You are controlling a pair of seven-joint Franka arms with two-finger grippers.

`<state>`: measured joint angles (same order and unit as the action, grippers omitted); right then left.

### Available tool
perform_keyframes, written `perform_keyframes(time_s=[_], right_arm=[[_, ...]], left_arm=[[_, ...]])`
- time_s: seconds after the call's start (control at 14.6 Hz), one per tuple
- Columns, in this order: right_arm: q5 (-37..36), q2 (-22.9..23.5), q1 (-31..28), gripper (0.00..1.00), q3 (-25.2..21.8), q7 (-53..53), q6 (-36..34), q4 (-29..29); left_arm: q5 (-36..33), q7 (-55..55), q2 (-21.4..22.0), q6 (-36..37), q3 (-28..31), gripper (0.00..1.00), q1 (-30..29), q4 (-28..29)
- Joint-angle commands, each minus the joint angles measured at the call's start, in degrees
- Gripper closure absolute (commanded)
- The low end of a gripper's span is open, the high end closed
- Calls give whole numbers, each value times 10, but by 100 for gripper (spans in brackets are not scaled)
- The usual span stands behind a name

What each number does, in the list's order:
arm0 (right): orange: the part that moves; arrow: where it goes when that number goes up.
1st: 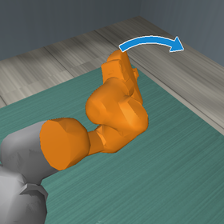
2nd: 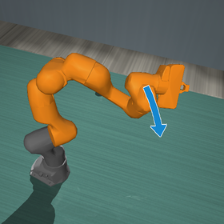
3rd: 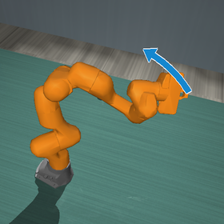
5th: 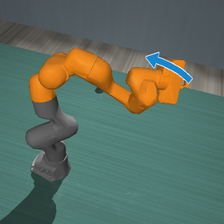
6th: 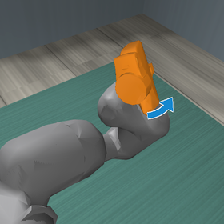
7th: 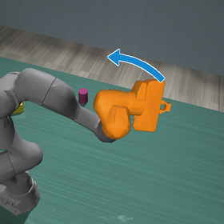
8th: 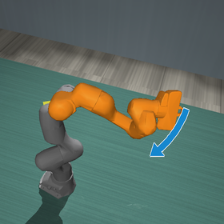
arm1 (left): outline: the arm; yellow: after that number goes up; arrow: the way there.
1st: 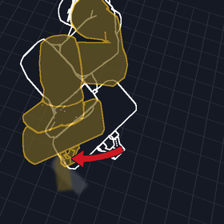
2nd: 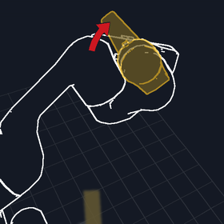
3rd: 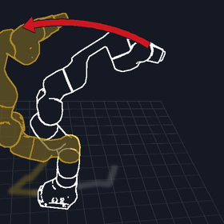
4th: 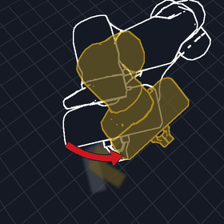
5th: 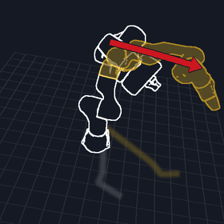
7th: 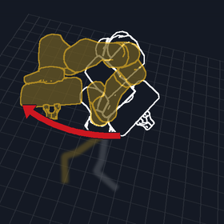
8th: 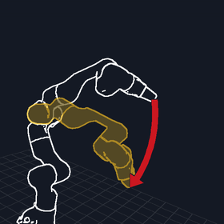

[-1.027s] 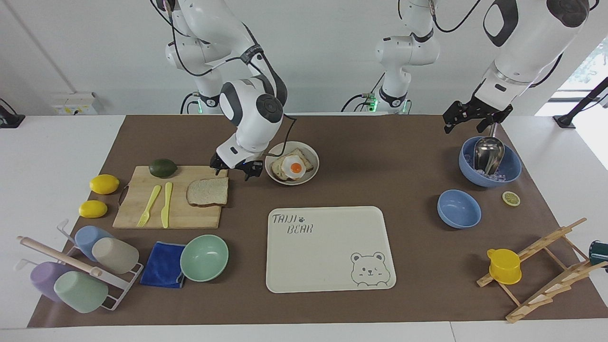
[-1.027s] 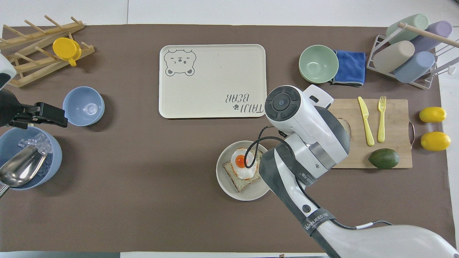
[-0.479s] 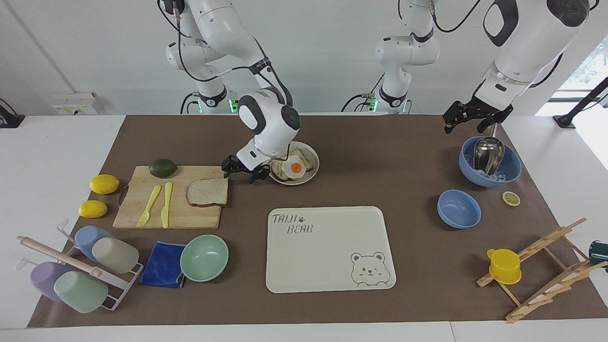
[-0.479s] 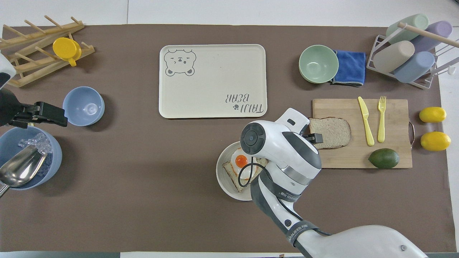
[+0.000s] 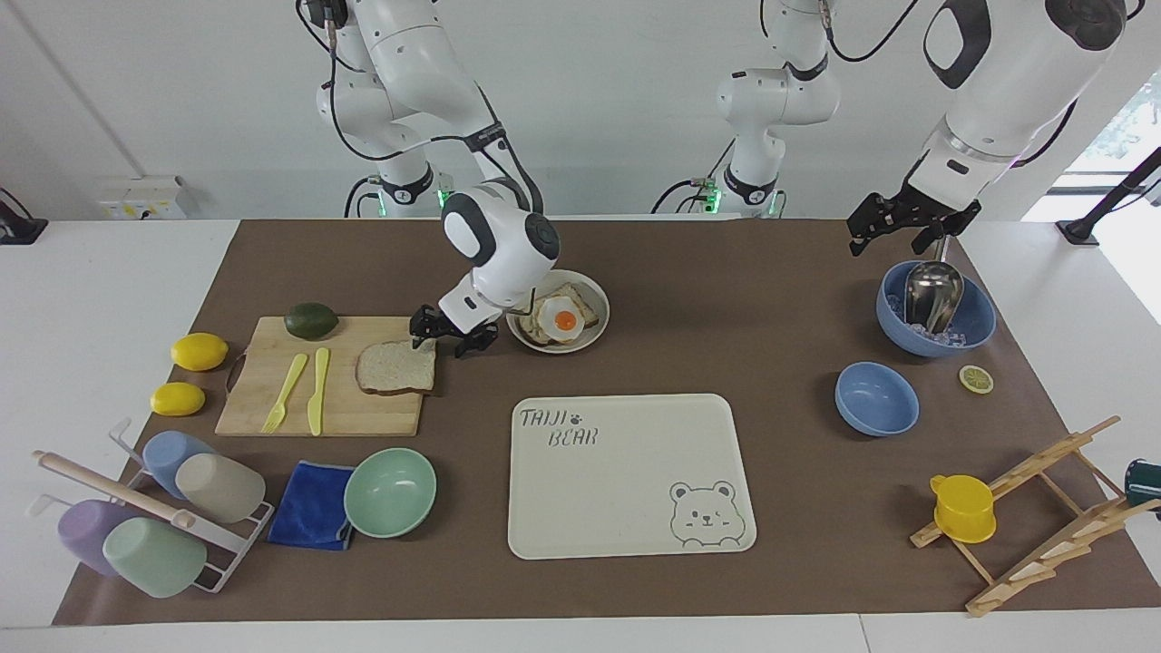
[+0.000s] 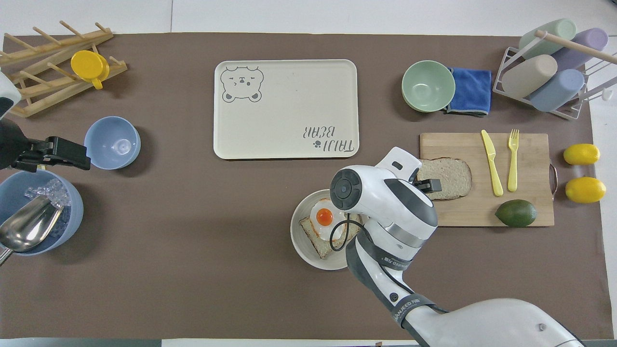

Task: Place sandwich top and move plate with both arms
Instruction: 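Close the right gripper on the bread slice edge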

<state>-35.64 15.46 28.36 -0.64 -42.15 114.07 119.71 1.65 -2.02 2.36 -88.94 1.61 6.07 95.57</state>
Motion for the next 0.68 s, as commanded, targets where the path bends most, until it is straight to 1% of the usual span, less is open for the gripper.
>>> perform_keyframes(time_s=[0.0, 0.27, 0.41, 0.48, 0.62], right_arm=[[-15, -7, -14, 19, 4, -7, 27, 15], [-20, -6, -21, 20, 4, -6, 31, 17], [-28, -7, -23, 24, 4, -5, 30, 17], [-28, -7, -23, 29, 4, -5, 30, 17], [-28, -7, -24, 44, 4, -5, 31, 18]], left_arm=[[0, 2, -1, -6, -2, 0, -8, -2], [1, 2, -1, -6, -3, 0, -8, -2], [1, 2, -1, -10, -3, 0, -8, -2], [1, 2, -1, -11, -3, 0, -8, -2], [1, 2, -1, -11, -3, 0, -8, -1]])
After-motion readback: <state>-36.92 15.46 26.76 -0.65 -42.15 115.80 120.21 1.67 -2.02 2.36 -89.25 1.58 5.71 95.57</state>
